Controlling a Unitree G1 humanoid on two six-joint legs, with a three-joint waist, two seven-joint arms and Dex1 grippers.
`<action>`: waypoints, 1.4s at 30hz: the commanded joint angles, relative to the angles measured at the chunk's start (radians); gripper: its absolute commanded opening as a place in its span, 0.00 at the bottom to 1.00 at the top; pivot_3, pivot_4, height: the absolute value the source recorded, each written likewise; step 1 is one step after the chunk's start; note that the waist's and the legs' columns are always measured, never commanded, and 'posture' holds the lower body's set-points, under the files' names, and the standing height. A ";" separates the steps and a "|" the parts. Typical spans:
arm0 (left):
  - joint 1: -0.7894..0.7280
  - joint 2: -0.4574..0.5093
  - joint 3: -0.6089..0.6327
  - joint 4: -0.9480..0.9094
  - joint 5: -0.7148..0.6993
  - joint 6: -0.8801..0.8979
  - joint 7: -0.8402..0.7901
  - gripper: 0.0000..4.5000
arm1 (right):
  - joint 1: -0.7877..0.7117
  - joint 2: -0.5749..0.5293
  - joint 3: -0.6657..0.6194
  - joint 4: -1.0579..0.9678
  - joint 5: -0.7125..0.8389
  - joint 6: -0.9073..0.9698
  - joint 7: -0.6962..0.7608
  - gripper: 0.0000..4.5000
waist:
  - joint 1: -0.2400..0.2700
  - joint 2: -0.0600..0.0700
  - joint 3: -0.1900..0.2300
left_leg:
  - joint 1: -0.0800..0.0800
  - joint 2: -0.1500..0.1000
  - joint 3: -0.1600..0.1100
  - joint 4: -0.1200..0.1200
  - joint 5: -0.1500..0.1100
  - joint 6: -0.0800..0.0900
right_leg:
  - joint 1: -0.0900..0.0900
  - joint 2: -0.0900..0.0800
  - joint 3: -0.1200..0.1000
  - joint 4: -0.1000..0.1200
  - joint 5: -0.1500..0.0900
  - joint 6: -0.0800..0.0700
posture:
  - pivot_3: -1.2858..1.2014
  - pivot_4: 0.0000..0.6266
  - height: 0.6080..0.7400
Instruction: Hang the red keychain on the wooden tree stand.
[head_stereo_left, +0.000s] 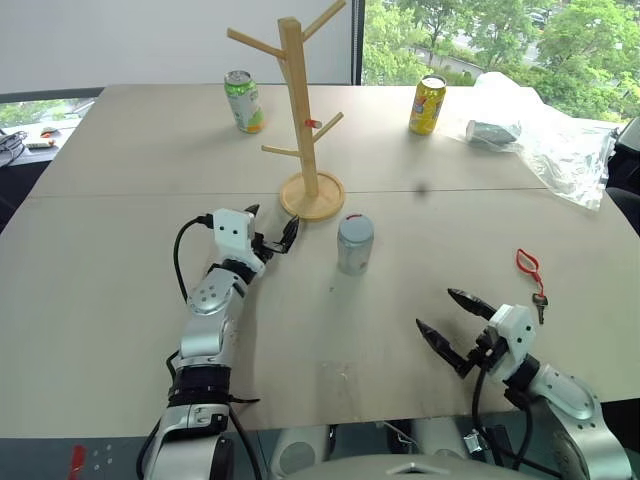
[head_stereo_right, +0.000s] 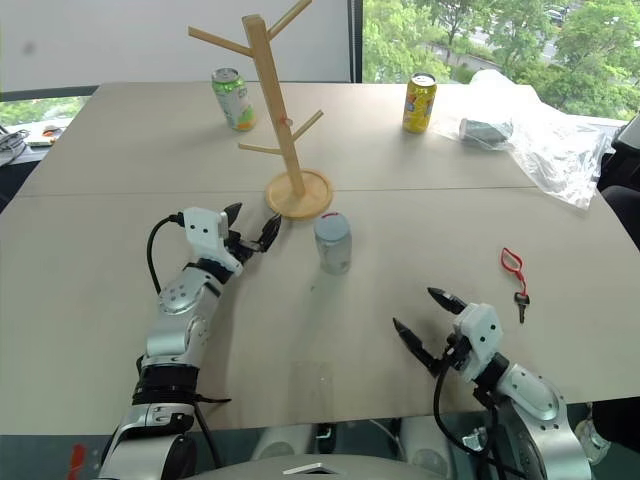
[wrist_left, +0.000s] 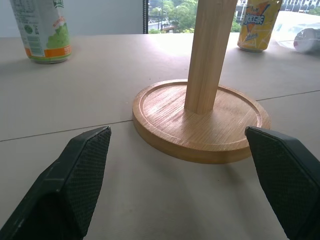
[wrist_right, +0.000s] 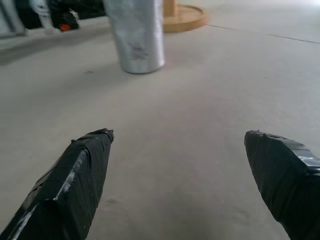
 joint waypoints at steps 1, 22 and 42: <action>-0.014 -0.011 -0.012 -0.046 -0.007 -0.011 -0.001 0.99 | -0.002 -0.017 0.007 -0.035 0.037 -0.084 0.087 1.00 | 0.000 0.000 0.000 | 0.000 0.000 0.000 0.000 0.000 0.000 | 0.000 0.000 0.000 0.000 0.000 0.000 | 0.52 0.24 1.00; -0.020 -0.045 -0.048 -0.600 -0.144 0.266 0.091 0.99 | -0.223 -0.041 0.029 0.356 0.015 -0.257 0.314 1.00 | -0.004 0.001 0.000 | 0.004 0.000 0.000 0.002 0.000 0.000 | 0.003 -0.001 0.001 0.001 0.000 0.000 | 0.52 0.24 1.00; 0.053 0.037 -0.248 -0.663 -0.144 0.452 -0.014 0.99 | -0.298 -0.008 0.011 0.409 0.008 -0.319 0.270 1.00 | -0.005 0.004 0.002 | 0.012 0.000 0.004 0.000 0.000 0.000 | 0.008 0.000 0.006 0.001 -0.002 0.002 | 0.52 0.24 1.00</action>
